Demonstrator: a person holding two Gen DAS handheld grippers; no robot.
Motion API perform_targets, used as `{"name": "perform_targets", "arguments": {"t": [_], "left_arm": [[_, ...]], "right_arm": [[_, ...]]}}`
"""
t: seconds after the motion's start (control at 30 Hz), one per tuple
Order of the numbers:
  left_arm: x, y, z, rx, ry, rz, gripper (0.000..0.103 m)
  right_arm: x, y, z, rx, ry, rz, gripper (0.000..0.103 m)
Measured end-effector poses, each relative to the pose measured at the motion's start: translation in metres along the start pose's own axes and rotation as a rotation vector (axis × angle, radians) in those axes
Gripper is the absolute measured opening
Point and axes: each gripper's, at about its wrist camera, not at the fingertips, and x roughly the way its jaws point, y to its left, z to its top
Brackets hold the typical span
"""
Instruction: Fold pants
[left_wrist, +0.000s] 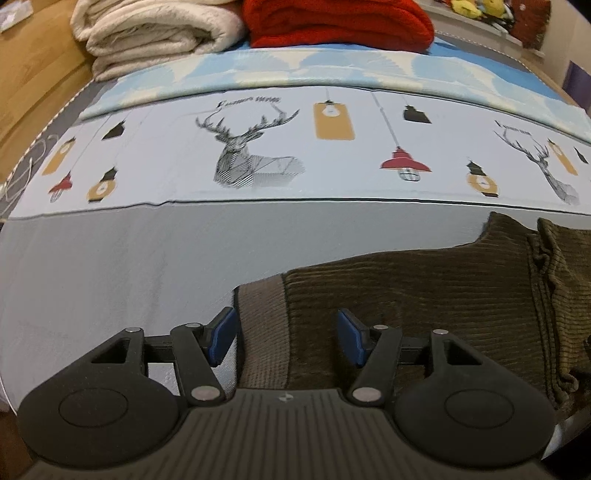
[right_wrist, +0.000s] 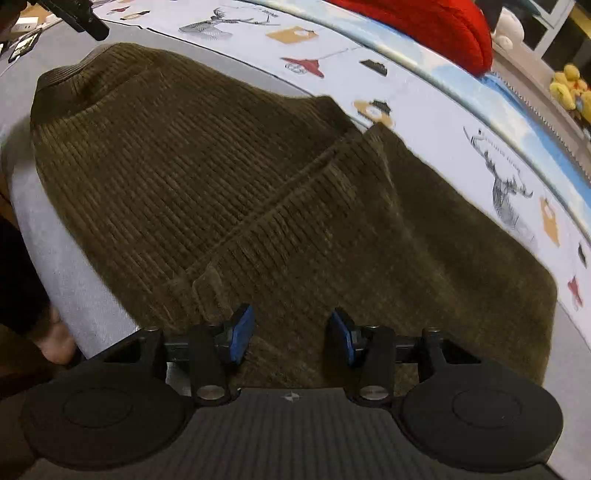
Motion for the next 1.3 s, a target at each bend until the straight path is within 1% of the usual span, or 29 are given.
{"name": "perform_targets", "arguments": {"t": [0.07, 0.13, 0.17, 0.23, 0.3, 0.37, 0.47, 0.6, 0.67, 0.73, 0.87, 0.9, 0.93, 0.97, 1.0, 1.03, 1.1, 1.13, 1.2, 1.23, 1.3], "left_arm": [[-0.001, 0.013, -0.003, -0.046, 0.015, -0.026, 0.068], [0.0, 0.032, -0.008, -0.123, 0.042, -0.063, 0.069], [0.001, 0.043, -0.012, -0.169, 0.058, -0.085, 0.07], [0.005, 0.061, -0.019, -0.24, 0.093, -0.121, 0.08], [0.012, 0.076, -0.029, -0.3, 0.145, -0.161, 0.081], [0.021, 0.086, -0.039, -0.337, 0.2, -0.205, 0.081], [0.032, 0.093, -0.05, -0.361, 0.235, -0.254, 0.082], [0.052, 0.098, -0.059, -0.434, 0.29, -0.314, 0.083], [0.064, 0.097, -0.06, -0.455, 0.333, -0.339, 0.083], [0.073, 0.092, -0.06, -0.445, 0.37, -0.334, 0.085], [0.078, 0.083, -0.056, -0.416, 0.369, -0.332, 0.086], [0.078, 0.081, -0.056, -0.408, 0.366, -0.328, 0.085], [0.076, 0.078, -0.054, -0.391, 0.357, -0.322, 0.076], [0.074, 0.074, -0.052, -0.369, 0.347, -0.3, 0.07], [0.072, 0.071, -0.049, -0.351, 0.34, -0.282, 0.062], [0.067, 0.069, -0.046, -0.338, 0.328, -0.27, 0.051], [0.054, 0.065, -0.038, -0.311, 0.285, -0.262, 0.037], [0.044, 0.062, -0.035, -0.303, 0.253, -0.268, 0.035], [0.024, 0.052, -0.025, -0.271, 0.183, -0.282, 0.033], [0.014, 0.048, -0.02, -0.264, 0.148, -0.302, 0.033], [-0.004, 0.034, -0.009, -0.255, 0.078, -0.374, 0.032]], "right_arm": [[-0.008, -0.01, 0.004, 0.075, -0.04, 0.01, 0.049], [-0.013, -0.018, 0.008, 0.125, -0.076, -0.01, 0.049], [-0.014, -0.021, 0.01, 0.139, -0.084, -0.026, 0.049], [-0.016, -0.025, 0.012, 0.173, -0.095, -0.041, 0.049], [-0.017, -0.028, 0.008, 0.191, -0.103, -0.03, 0.049], [-0.02, -0.026, 0.009, 0.182, -0.114, -0.021, 0.049], [-0.022, -0.023, 0.01, 0.162, -0.122, -0.013, 0.049], [-0.021, -0.022, 0.012, 0.161, -0.124, -0.006, 0.049], [-0.02, -0.022, 0.013, 0.163, -0.123, -0.006, 0.049], [-0.019, -0.022, 0.013, 0.162, -0.121, -0.006, 0.049], [-0.018, -0.024, 0.014, 0.164, -0.121, -0.009, 0.049], [-0.018, -0.025, 0.013, 0.168, -0.122, -0.01, 0.049], [-0.018, -0.025, 0.013, 0.173, -0.126, -0.01, 0.049], [-0.018, -0.026, 0.014, 0.178, -0.134, -0.01, 0.049], [-0.02, -0.026, 0.015, 0.186, -0.154, -0.009, 0.049], [-0.023, -0.026, 0.016, 0.192, -0.177, -0.003, 0.049], [-0.031, -0.025, 0.02, 0.195, -0.235, 0.017, 0.049], [-0.036, -0.022, 0.022, 0.188, -0.273, 0.026, 0.049], [-0.045, -0.012, 0.027, 0.153, -0.344, 0.034, 0.049], [-0.049, -0.006, 0.028, 0.134, -0.374, 0.039, 0.051], [-0.057, 0.007, 0.031, 0.085, -0.437, 0.062, 0.054]]}}
